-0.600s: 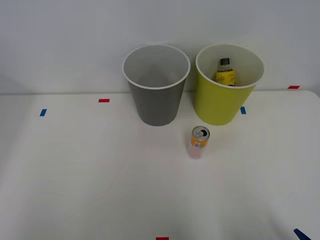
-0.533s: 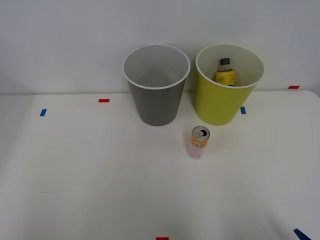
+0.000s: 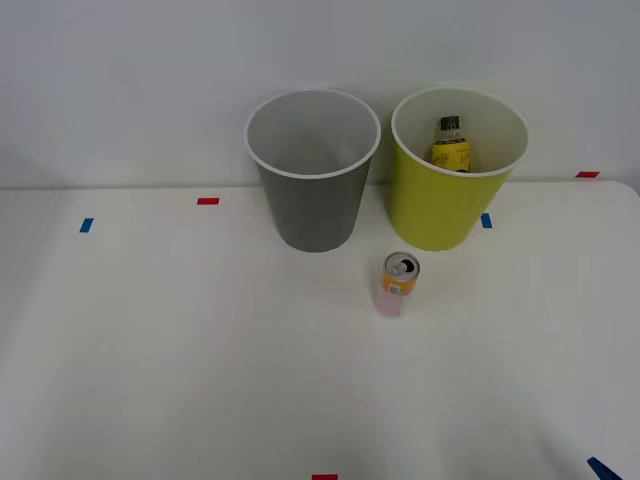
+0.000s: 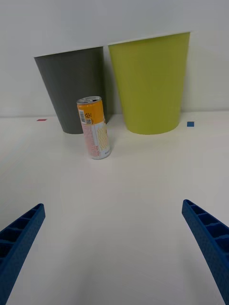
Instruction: Put cans in the gray bin, plastic bottles in the light green bin
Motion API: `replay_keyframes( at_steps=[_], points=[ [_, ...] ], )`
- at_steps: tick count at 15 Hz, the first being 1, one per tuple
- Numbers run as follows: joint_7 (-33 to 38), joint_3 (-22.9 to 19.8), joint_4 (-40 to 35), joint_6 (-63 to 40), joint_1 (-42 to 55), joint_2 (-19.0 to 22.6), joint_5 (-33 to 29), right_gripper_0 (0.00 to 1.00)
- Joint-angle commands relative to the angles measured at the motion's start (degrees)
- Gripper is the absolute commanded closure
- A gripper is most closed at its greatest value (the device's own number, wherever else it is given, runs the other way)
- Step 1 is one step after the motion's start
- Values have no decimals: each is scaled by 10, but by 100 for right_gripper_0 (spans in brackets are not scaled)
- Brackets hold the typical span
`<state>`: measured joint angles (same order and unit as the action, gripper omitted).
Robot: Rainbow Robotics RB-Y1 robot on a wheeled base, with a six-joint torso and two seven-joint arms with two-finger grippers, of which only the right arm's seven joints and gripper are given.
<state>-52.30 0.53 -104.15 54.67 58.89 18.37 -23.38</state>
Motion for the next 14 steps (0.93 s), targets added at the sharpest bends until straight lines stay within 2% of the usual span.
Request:
replay_keyframes(
  at_steps=[1, 14],
  points=[
    [0, 0, 0, 0, 0, 0, 0, 0],
    [0, 0, 0, 0, 0, 0, 0, 0]
  ],
)
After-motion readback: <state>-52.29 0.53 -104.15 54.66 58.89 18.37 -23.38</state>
